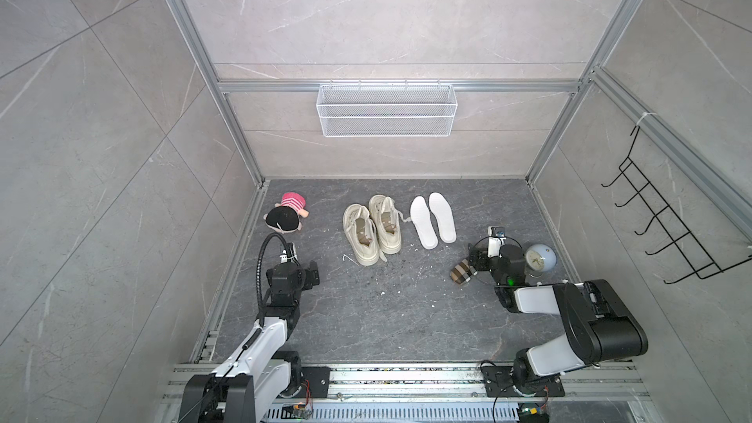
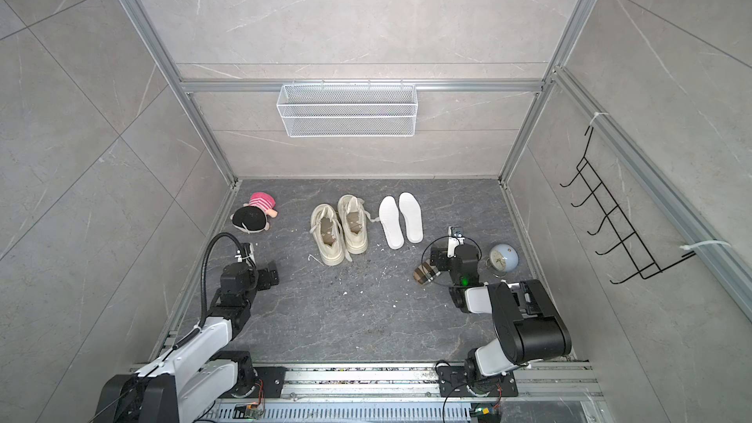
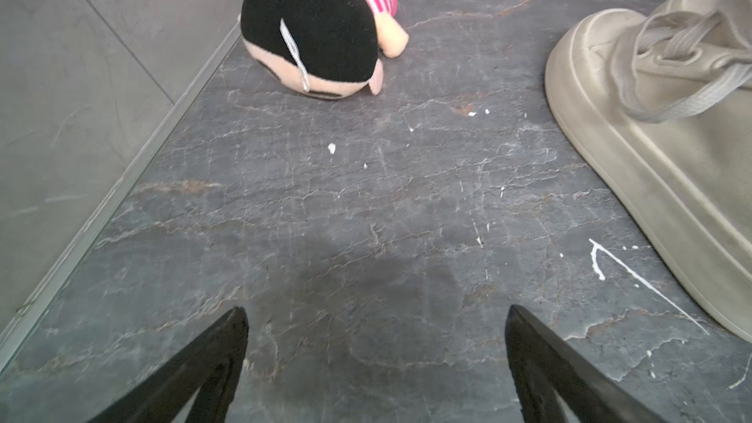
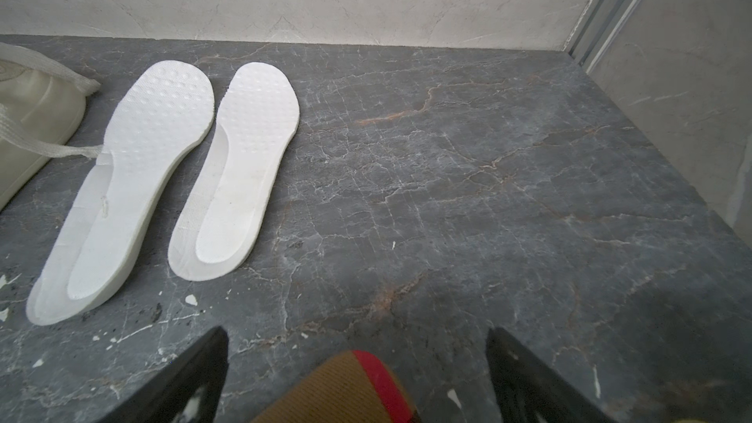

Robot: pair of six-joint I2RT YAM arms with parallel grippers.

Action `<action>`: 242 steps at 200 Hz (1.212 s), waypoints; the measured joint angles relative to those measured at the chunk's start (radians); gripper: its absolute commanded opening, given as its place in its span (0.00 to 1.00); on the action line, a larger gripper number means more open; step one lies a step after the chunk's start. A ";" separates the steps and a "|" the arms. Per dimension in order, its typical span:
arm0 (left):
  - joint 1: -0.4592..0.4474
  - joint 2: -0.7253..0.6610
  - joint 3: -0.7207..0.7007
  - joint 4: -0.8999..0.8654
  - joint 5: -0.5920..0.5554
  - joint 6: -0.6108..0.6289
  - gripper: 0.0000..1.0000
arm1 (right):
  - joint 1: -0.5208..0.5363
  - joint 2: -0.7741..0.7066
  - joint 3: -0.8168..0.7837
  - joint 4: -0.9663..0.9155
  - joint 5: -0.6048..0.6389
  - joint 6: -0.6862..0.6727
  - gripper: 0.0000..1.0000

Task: Remove the insole from the shoe
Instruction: Reset both arms

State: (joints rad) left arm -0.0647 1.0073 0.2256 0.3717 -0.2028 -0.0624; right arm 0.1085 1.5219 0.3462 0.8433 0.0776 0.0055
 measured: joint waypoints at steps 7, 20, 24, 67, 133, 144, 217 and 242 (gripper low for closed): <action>0.000 0.019 -0.010 0.043 0.013 0.008 1.00 | 0.000 0.000 0.000 0.000 0.000 0.000 0.99; 0.000 0.052 -0.023 0.105 0.040 0.023 1.00 | 0.000 0.000 0.000 0.000 0.000 0.000 0.99; 0.000 0.064 -0.024 0.125 0.051 0.029 1.00 | 0.000 0.000 0.000 0.000 0.000 0.000 0.99; 0.000 0.172 -0.027 0.310 0.128 0.085 1.00 | 0.000 0.000 0.000 0.000 0.000 0.000 0.99; 0.000 0.369 -0.089 0.613 0.208 0.178 1.00 | 0.000 0.000 0.000 0.000 0.000 0.000 0.99; 0.000 0.380 -0.111 0.651 0.214 0.185 1.00 | 0.000 0.000 0.000 0.000 0.000 0.000 0.99; 0.041 0.502 -0.060 0.724 0.211 0.176 1.00 | 0.000 0.000 0.000 0.000 0.000 0.000 0.99; 0.087 0.501 0.076 0.571 0.209 0.131 1.00 | 0.000 0.000 0.000 0.000 0.000 0.000 0.99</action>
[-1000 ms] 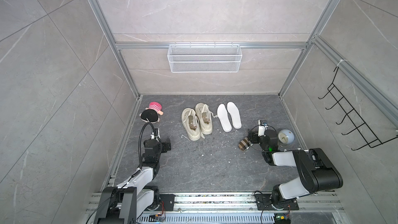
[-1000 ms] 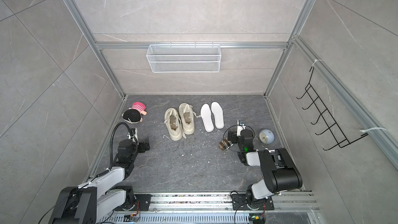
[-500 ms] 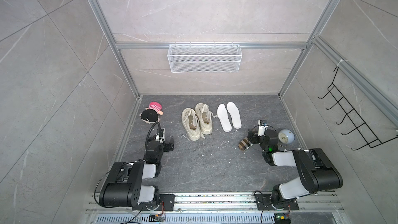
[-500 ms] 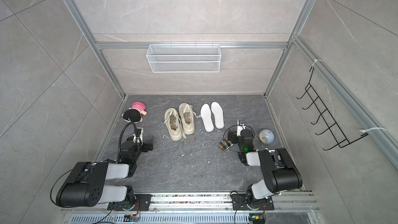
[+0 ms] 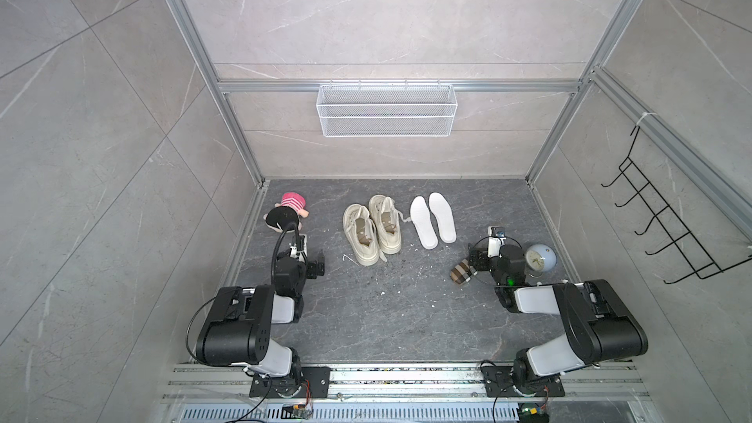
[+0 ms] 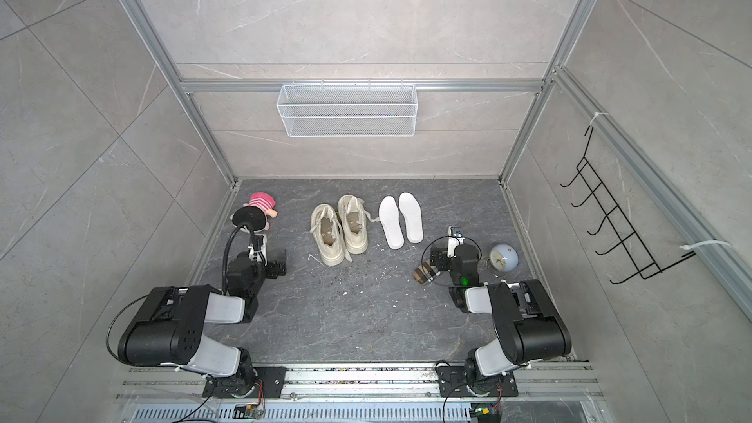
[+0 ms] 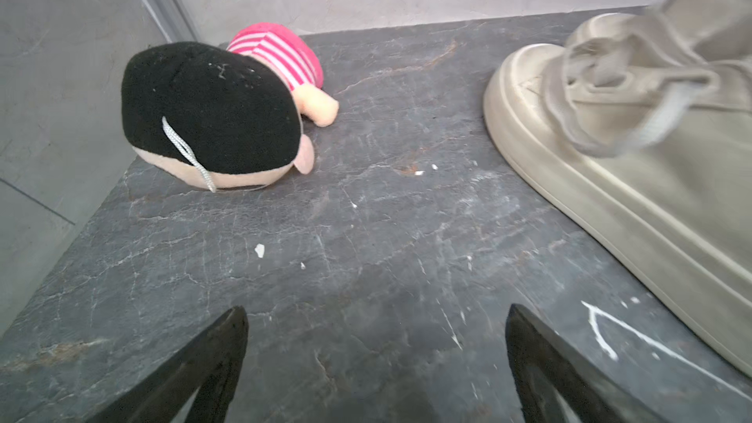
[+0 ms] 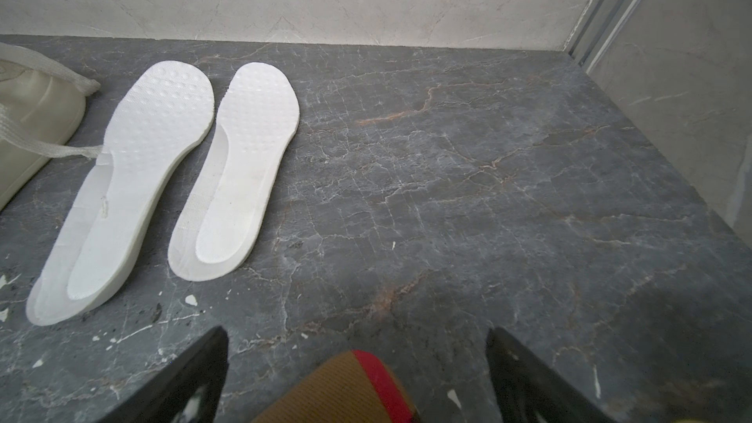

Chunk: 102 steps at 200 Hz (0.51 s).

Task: Remove the insole from the shoe
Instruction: Reset both arms

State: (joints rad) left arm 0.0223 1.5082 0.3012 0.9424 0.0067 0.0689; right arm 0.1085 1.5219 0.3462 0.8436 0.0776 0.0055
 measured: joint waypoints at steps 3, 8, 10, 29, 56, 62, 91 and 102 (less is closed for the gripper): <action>0.010 0.000 0.015 -0.010 0.002 -0.008 1.00 | 0.000 0.000 0.000 0.000 0.000 0.000 0.99; 0.027 0.000 0.037 -0.026 0.004 -0.018 1.00 | 0.000 0.000 0.000 0.000 0.000 0.000 0.99; 0.032 0.000 0.042 -0.028 0.004 -0.021 1.00 | 0.000 0.000 0.000 0.000 0.000 0.000 0.99; 0.070 0.000 0.070 -0.058 0.002 -0.047 1.00 | 0.000 0.000 0.000 0.000 0.000 0.000 0.99; 0.071 0.000 0.064 -0.113 0.004 -0.065 1.00 | 0.000 0.000 0.000 0.000 0.000 0.000 0.99; 0.071 0.000 0.064 -0.121 0.004 -0.066 1.00 | 0.000 0.000 0.000 0.000 0.000 0.000 0.99; 0.071 0.000 0.064 -0.137 0.004 -0.071 1.00 | 0.000 0.000 0.000 0.000 0.000 0.000 0.99; 0.071 0.000 0.064 -0.139 0.004 -0.073 1.00 | 0.000 0.000 0.000 0.000 0.000 0.000 0.99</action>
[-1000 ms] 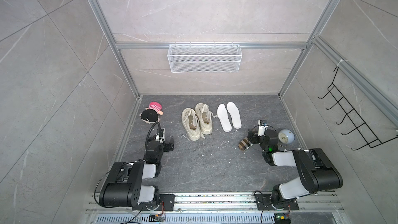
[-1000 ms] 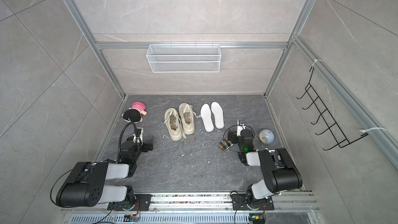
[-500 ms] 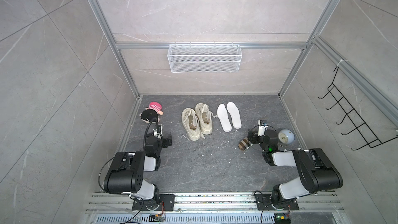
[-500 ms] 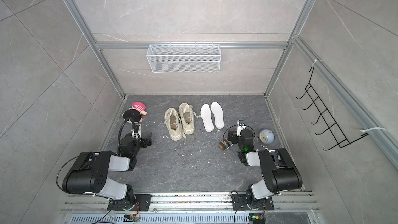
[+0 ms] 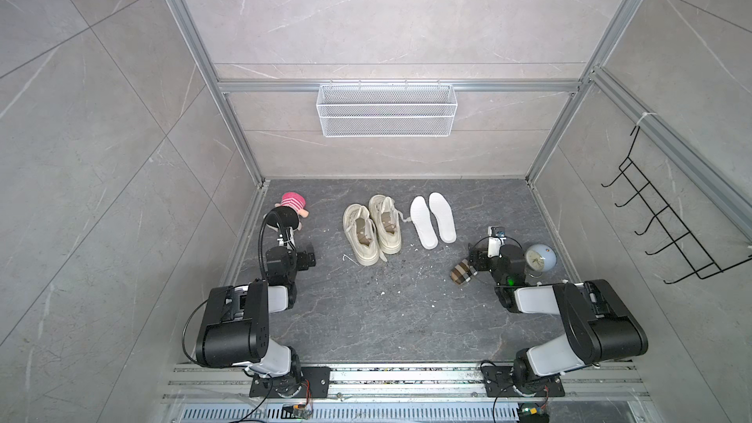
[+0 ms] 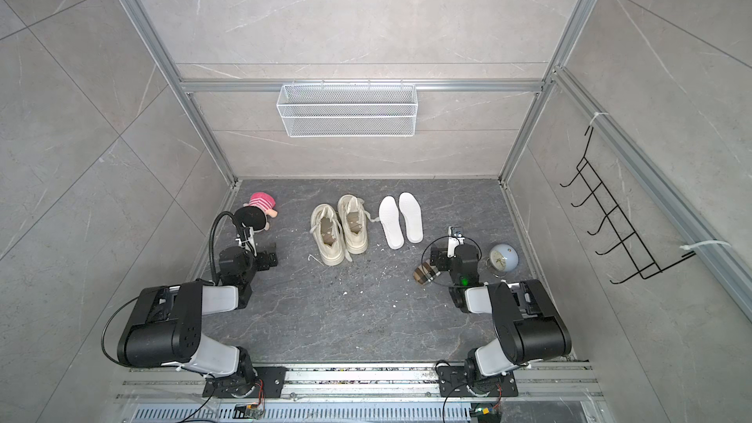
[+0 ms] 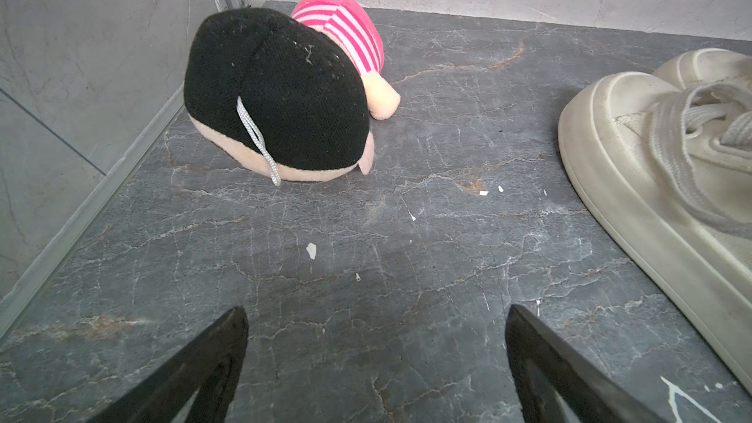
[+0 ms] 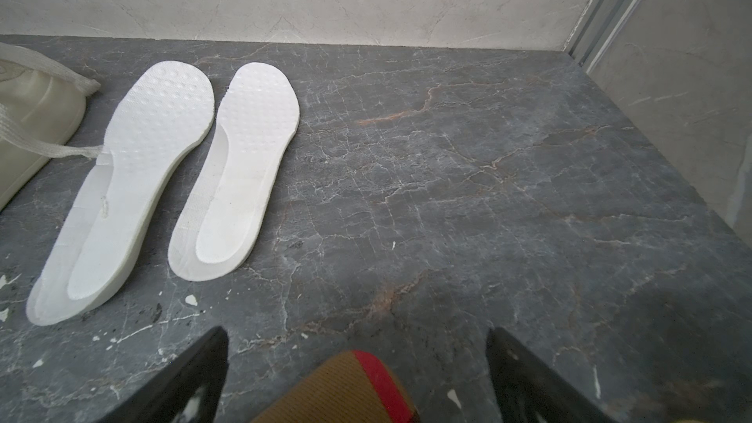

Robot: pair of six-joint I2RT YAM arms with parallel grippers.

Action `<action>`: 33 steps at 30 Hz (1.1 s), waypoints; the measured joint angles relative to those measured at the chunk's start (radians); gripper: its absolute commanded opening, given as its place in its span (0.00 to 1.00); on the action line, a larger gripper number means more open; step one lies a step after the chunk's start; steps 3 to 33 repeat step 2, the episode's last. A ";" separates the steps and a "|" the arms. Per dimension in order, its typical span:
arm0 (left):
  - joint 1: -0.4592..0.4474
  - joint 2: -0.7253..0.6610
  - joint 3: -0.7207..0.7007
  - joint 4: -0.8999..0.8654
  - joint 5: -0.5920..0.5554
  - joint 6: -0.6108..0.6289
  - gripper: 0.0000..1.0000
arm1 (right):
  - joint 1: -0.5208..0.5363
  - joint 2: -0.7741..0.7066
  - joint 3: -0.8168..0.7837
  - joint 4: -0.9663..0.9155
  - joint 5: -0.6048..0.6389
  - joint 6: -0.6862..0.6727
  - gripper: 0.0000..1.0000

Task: Remove the insole from the shoe
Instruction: Reset both arms

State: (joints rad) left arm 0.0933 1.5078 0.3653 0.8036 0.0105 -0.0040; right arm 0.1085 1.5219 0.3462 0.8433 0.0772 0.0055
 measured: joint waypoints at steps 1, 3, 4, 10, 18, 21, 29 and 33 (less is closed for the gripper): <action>0.000 0.000 0.000 -0.002 0.000 0.000 1.00 | 0.000 0.000 0.000 0.000 0.000 0.000 0.99; 0.000 0.000 0.000 -0.003 0.000 -0.001 1.00 | 0.000 0.000 0.000 0.000 0.000 0.000 0.99; 0.000 0.000 0.000 -0.003 0.000 -0.001 1.00 | 0.000 0.000 0.000 0.000 0.000 0.000 0.99; 0.000 0.000 0.000 -0.003 0.000 -0.001 1.00 | 0.000 0.000 0.000 0.000 0.000 0.000 0.99; 0.000 0.000 0.000 -0.003 0.000 -0.001 1.00 | 0.000 0.000 0.000 0.000 0.000 0.000 0.99; 0.000 0.000 0.000 -0.003 0.000 -0.001 1.00 | 0.000 0.000 0.000 0.000 0.000 0.000 0.99; 0.000 0.000 0.000 -0.003 0.000 -0.001 1.00 | 0.000 0.000 0.000 0.000 0.000 0.000 0.99; 0.000 0.000 0.000 -0.003 0.000 -0.001 1.00 | 0.000 0.000 0.000 0.000 0.000 0.000 0.99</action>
